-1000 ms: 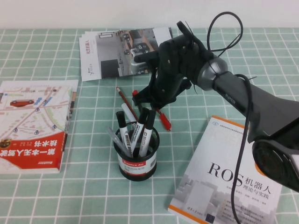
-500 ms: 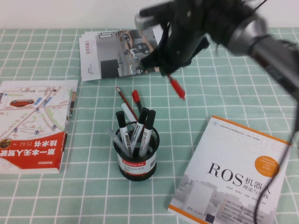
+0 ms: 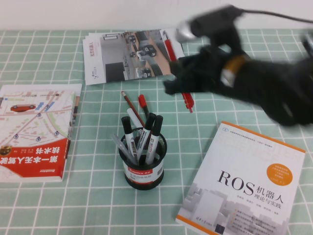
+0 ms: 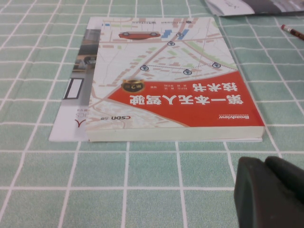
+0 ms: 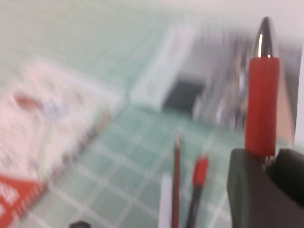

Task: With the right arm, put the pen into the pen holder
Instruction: Place the pen onto the pen holder

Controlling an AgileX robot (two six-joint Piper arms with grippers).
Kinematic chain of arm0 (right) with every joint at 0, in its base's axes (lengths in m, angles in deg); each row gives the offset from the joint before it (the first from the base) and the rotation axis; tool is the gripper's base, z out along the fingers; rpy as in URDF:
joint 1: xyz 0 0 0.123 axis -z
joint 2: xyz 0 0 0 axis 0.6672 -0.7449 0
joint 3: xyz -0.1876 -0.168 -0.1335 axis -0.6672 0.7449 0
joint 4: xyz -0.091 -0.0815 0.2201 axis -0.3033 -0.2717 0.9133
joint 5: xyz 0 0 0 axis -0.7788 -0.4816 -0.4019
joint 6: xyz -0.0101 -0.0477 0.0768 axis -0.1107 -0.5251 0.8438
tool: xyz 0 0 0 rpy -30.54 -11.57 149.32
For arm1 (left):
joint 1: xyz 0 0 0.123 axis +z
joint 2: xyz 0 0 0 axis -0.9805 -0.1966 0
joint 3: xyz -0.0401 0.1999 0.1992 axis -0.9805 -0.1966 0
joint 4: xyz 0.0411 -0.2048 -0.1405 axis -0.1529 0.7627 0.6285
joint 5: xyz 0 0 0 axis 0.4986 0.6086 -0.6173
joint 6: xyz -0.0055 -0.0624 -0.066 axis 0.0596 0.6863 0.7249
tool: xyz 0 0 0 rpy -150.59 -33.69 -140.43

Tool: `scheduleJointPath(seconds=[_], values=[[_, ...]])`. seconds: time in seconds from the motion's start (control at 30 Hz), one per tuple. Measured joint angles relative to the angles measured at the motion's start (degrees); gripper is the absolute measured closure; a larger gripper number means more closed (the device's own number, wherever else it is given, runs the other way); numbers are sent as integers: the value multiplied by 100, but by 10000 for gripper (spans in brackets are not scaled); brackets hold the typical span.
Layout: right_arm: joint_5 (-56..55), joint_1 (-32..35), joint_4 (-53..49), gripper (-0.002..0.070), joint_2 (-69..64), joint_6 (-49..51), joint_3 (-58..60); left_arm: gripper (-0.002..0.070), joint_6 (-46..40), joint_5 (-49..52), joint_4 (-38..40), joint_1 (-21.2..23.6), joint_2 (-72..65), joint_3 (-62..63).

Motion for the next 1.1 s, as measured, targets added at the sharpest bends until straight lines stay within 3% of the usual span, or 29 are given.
scheduleJointPath(seconds=[0.1, 0.37, 0.73, 1.1], values=[[-1625, -15, 5, 608, 553, 50, 1178, 679, 0, 0, 0, 0, 0, 0], [-3807, -566, -565, 609, 671, 59, 2334, 679, 0, 0, 0, 0, 0, 0], [-5350, -1136, -678, 609, -473, 75, 2363, 679, 0, 0, 0, 0, 0, 0], [-5721, -1175, -795, 609, -1146, 75, 2294, 679, 0, 0, 0, 0, 0, 0]])
